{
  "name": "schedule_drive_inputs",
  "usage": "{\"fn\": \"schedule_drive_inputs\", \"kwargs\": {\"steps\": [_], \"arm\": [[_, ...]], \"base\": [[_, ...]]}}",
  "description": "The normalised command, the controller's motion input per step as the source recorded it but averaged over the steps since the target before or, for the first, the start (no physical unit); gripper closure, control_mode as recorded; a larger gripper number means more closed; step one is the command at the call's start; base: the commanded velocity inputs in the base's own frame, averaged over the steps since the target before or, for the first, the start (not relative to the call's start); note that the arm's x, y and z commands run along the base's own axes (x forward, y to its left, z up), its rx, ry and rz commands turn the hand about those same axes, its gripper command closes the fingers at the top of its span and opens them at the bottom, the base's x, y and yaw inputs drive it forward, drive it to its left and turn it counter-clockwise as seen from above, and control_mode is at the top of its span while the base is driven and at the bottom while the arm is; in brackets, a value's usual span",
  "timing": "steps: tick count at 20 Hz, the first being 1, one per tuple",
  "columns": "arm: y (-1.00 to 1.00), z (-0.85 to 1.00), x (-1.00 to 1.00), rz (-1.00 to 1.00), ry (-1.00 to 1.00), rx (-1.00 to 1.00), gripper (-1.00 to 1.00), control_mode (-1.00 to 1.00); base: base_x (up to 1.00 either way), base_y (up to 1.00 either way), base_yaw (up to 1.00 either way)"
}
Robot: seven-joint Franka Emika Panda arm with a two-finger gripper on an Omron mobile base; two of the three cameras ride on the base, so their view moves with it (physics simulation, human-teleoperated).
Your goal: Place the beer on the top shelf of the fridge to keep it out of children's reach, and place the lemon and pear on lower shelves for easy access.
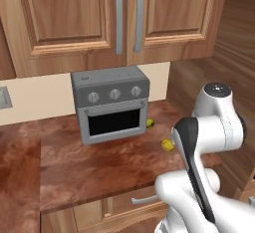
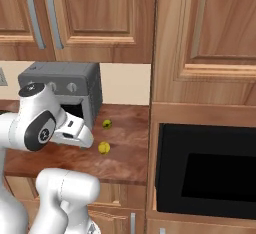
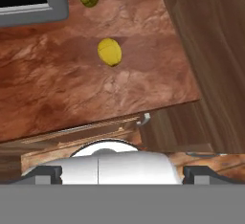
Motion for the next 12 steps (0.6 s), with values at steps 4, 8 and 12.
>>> {"fn": "schedule_drive_inputs", "kwargs": {"steps": [4, 8, 12], "arm": [[-0.06, -0.23, 0.24, -0.05, 0.00, 0.07, -1.00, -1.00], [-0.13, -0.31, 0.28, 0.00, 0.00, 0.06, -1.00, -1.00], [-0.10, -0.43, 0.33, 0.00, 0.00, 0.01, -1.00, -1.00]], "base": [[0.00, 0.00, 0.00], [0.00, 0.00, 0.00], [0.00, 0.00, 0.00]]}}
